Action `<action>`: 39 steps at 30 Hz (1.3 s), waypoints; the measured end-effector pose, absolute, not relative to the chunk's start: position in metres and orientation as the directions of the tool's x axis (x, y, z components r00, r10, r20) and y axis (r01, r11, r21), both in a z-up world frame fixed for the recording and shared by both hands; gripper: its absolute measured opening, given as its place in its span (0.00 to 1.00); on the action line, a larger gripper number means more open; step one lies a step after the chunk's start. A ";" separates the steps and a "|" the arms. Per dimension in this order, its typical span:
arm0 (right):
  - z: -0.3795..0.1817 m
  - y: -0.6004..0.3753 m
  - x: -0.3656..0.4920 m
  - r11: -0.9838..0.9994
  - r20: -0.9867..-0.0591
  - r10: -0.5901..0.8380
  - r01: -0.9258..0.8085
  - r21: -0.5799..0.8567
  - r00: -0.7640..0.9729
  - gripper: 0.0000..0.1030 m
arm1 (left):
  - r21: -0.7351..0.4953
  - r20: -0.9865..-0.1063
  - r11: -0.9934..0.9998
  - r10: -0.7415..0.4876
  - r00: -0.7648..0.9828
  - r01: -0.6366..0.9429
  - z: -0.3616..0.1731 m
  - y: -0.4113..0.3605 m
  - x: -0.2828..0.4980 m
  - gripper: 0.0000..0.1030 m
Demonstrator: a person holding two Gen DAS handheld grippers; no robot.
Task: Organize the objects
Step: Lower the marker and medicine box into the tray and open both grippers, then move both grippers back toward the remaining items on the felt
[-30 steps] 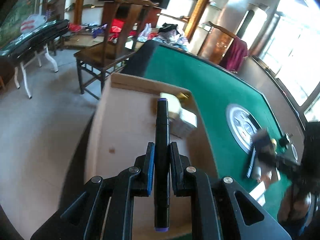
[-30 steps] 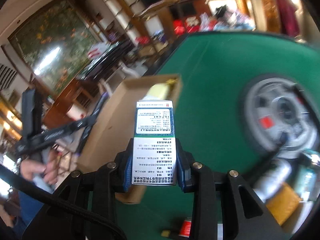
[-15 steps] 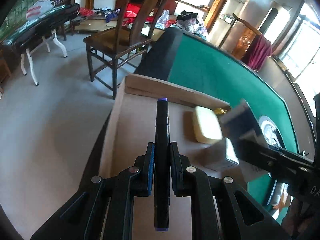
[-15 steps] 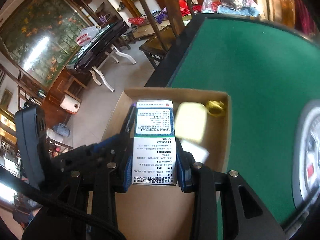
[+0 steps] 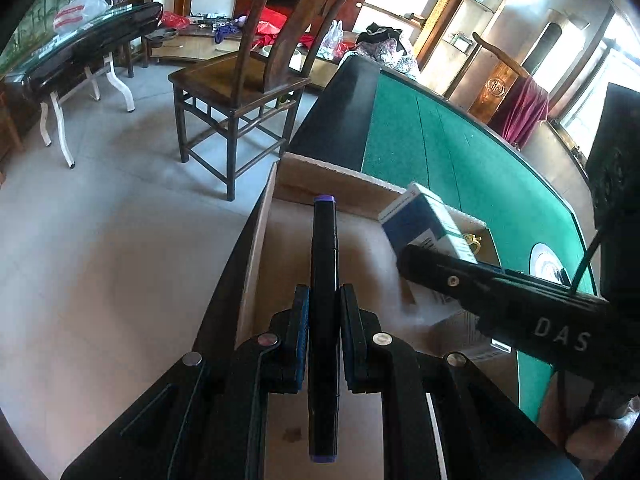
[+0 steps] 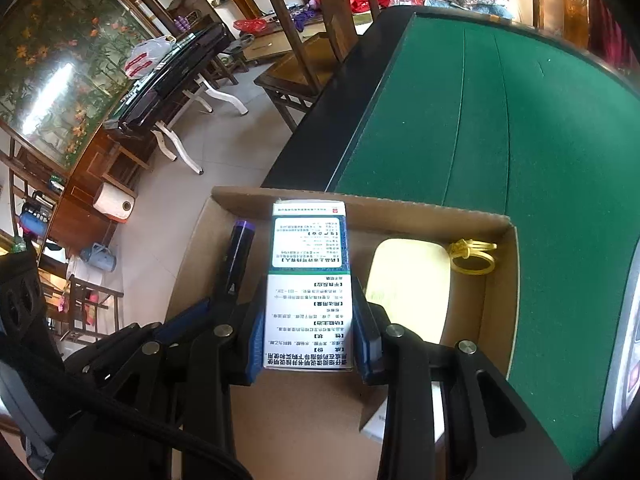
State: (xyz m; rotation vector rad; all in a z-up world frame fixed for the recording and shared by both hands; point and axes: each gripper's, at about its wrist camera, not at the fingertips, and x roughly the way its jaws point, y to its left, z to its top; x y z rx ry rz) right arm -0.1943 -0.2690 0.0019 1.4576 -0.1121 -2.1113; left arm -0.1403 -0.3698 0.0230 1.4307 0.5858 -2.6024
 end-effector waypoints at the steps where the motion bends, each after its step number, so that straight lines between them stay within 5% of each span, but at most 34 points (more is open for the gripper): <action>1: 0.001 -0.270 -0.195 -0.838 -0.835 -0.490 0.400 0.371 -0.250 0.32 | -0.277 -0.832 -0.920 0.085 -0.548 0.279 0.023 -0.369 -0.142 0.12; 14: -0.006 -0.268 -0.202 -0.841 -0.844 -0.482 0.396 0.370 -0.235 0.32 | -0.285 -0.825 -0.916 0.085 -0.559 0.281 0.021 -0.366 -0.145 0.12; 22: -0.001 -0.264 -0.194 -0.832 -0.843 -0.487 0.412 0.370 -0.227 0.45 | -0.315 -0.819 -0.903 0.103 -0.564 0.292 0.022 -0.369 -0.142 0.12; 32: 0.044 -0.230 -0.149 -0.788 -0.776 -0.560 0.477 0.390 -0.290 0.45 | -0.352 -0.781 -0.895 0.120 -0.612 0.273 0.044 -0.362 -0.113 0.13; 36: 0.067 -0.201 -0.098 -0.794 -0.729 -0.544 0.536 0.287 -0.416 0.45 | -0.351 -0.727 -0.912 0.122 -0.676 0.213 0.066 -0.341 -0.085 0.31; 39: 0.077 -0.174 -0.062 -0.798 -0.698 -0.532 0.560 0.224 -0.479 0.45 | -0.345 -0.681 -0.928 0.142 -0.719 0.143 0.080 -0.313 -0.060 0.34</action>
